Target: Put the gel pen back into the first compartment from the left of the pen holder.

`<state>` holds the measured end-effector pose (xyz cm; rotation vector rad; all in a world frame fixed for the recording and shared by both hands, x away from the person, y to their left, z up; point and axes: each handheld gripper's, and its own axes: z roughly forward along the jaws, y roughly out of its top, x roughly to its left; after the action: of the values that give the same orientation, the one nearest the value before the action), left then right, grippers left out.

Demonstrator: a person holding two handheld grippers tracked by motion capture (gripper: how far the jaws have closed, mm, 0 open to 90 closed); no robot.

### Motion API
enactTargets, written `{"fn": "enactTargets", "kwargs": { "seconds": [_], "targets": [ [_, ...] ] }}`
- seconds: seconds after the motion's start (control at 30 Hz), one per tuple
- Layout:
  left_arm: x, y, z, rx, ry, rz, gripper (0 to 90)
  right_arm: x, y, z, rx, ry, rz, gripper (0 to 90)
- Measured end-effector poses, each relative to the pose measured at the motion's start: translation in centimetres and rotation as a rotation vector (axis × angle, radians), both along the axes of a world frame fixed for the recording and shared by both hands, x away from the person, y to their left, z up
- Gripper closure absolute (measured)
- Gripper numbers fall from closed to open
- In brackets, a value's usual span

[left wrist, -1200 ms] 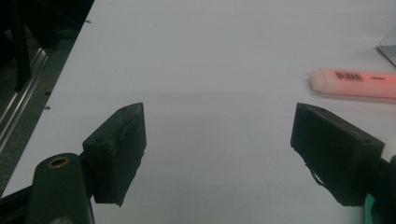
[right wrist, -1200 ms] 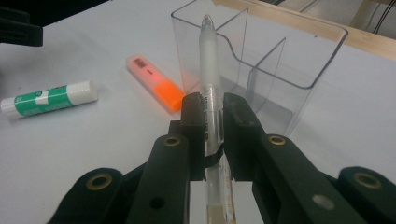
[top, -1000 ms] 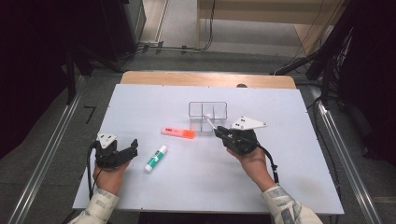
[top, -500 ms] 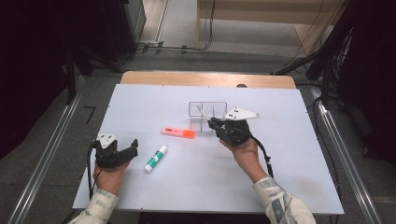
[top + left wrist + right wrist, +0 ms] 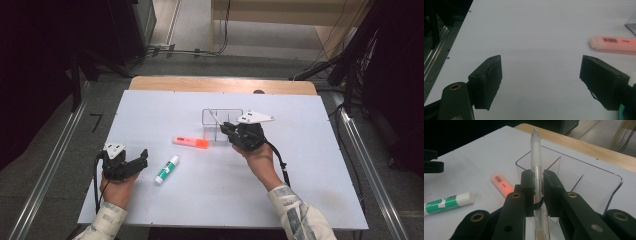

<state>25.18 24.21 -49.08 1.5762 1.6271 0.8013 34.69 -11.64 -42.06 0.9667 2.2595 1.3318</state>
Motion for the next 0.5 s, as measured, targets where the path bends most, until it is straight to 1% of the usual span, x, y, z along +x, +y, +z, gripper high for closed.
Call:
{"fn": "enactTargets", "kwargs": {
  "seconds": [0.4,0.5],
  "targets": [
    [0.0,0.0,0.0,0.002,0.001,-0.004,18.3,0.9,1.0,0.8,0.009,-0.012,-0.002,77.7],
    [0.0,0.0,0.0,0.001,0.000,-0.003,18.4,1.3,1.3,0.9,0.011,-0.006,-0.004,77.7]
  ]
}}
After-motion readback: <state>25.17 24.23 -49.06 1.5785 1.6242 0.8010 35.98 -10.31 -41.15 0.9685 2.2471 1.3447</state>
